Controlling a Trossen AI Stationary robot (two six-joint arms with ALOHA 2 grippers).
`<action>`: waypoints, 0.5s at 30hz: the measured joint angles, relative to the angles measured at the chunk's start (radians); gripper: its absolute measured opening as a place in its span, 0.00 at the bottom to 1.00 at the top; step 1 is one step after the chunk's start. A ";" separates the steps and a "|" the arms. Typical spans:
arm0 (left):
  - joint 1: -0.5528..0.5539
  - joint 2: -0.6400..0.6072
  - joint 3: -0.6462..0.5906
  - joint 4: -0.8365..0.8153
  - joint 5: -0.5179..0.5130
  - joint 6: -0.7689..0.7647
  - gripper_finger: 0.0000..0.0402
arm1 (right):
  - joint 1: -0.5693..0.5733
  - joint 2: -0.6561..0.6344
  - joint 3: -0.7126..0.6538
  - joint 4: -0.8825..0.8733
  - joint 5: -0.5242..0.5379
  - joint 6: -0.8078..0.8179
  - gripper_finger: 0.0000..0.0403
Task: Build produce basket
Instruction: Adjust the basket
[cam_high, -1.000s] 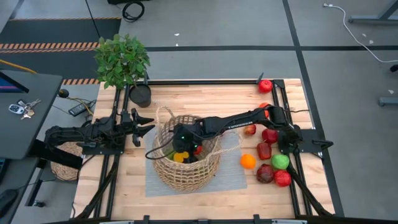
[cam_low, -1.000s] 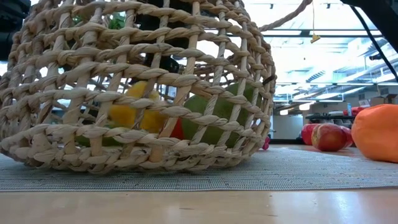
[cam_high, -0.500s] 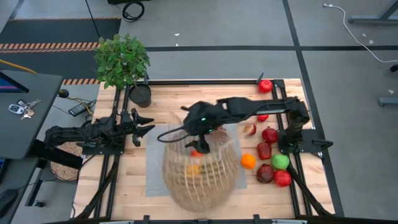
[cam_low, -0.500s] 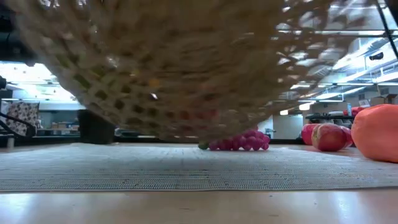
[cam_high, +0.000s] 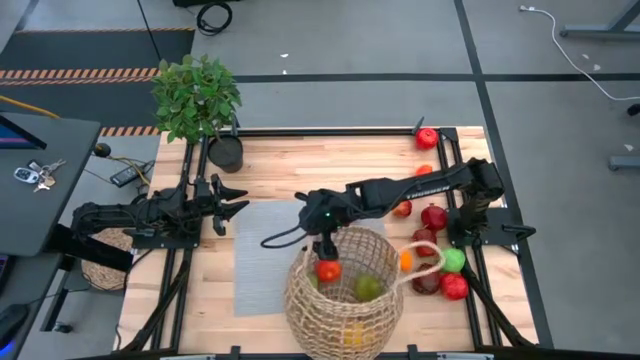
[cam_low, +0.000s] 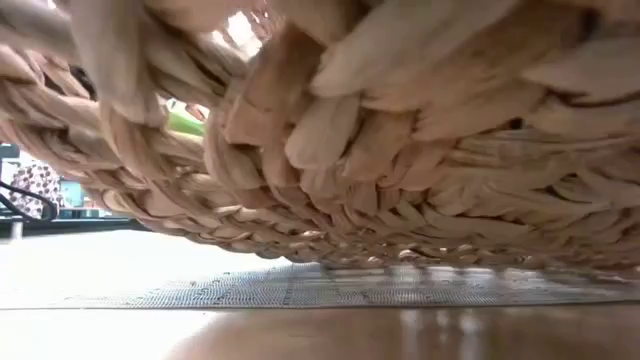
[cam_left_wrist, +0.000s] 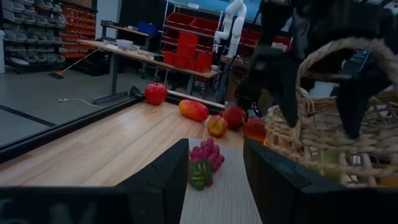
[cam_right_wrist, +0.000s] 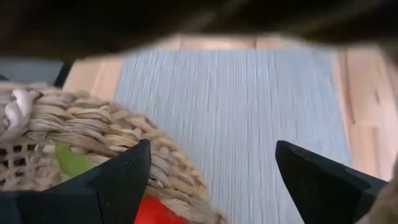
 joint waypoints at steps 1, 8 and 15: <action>0.000 0.000 0.000 -0.001 0.000 0.000 0.40 | 0.000 0.000 -0.002 -0.014 0.005 0.001 0.86; 0.000 0.000 0.000 0.000 0.000 0.000 0.40 | -0.019 -0.016 0.075 -0.171 0.085 -0.038 0.86; 0.000 0.000 0.000 0.000 0.000 0.000 0.40 | -0.028 -0.056 0.103 -0.064 0.182 -0.086 0.86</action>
